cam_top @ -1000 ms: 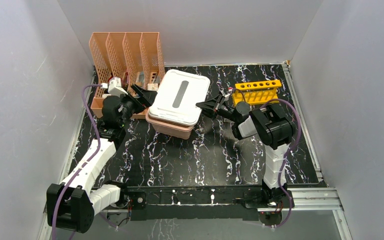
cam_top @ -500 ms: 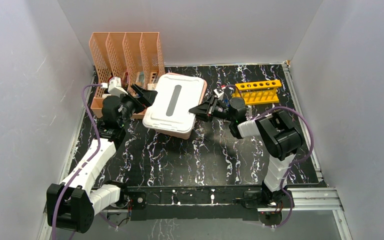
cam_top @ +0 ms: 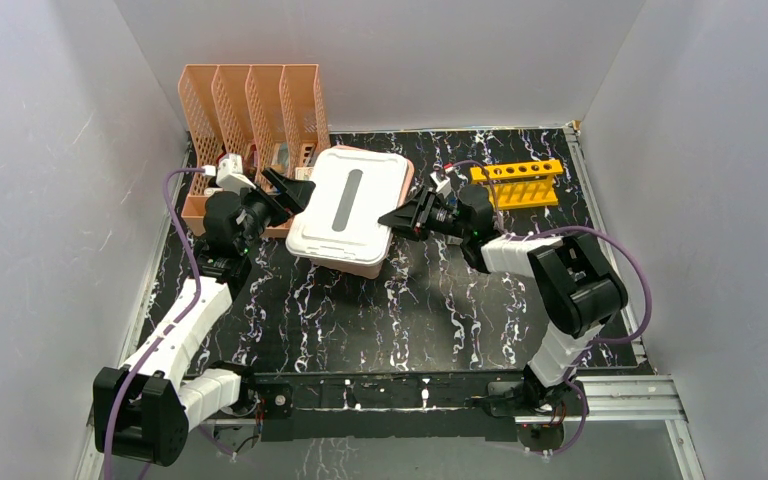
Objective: Organize the chemistry lab equipment
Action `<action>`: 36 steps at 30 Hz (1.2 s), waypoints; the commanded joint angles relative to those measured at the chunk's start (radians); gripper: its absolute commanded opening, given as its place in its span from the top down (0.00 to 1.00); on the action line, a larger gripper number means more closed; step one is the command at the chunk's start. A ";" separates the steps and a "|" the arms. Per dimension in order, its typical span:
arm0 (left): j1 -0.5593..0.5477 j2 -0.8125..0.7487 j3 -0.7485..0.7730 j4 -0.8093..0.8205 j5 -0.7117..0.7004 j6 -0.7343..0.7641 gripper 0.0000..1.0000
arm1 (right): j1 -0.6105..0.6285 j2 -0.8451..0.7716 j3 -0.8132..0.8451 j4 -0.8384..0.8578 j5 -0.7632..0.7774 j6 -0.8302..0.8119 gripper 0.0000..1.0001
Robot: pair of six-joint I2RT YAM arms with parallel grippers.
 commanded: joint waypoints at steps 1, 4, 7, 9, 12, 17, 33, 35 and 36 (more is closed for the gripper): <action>0.005 0.005 0.005 0.035 0.026 -0.011 0.08 | -0.001 -0.052 0.025 -0.140 0.070 -0.121 0.68; 0.005 0.012 -0.002 0.053 0.039 -0.022 0.08 | 0.000 -0.053 0.012 -0.133 0.089 -0.120 0.88; 0.005 0.012 -0.008 0.060 0.042 -0.026 0.10 | 0.001 -0.066 -0.006 -0.117 0.108 -0.112 0.93; 0.005 0.011 -0.008 0.057 0.040 -0.025 0.10 | 0.002 -0.091 -0.028 -0.088 0.133 -0.103 0.94; 0.005 0.012 -0.009 0.058 0.039 -0.024 0.10 | 0.002 -0.137 -0.055 -0.061 0.179 -0.098 0.93; 0.005 0.020 -0.014 0.070 0.046 -0.030 0.10 | 0.002 -0.170 -0.072 -0.046 0.220 -0.091 0.89; 0.005 0.013 -0.010 0.055 0.041 -0.020 0.11 | 0.001 -0.116 -0.051 0.071 0.233 -0.007 0.68; 0.005 0.014 -0.009 0.055 0.043 -0.019 0.11 | 0.001 -0.110 -0.057 0.089 0.236 0.008 0.52; 0.005 0.013 -0.009 0.055 0.043 -0.019 0.11 | 0.001 -0.111 -0.059 0.090 0.239 0.012 0.48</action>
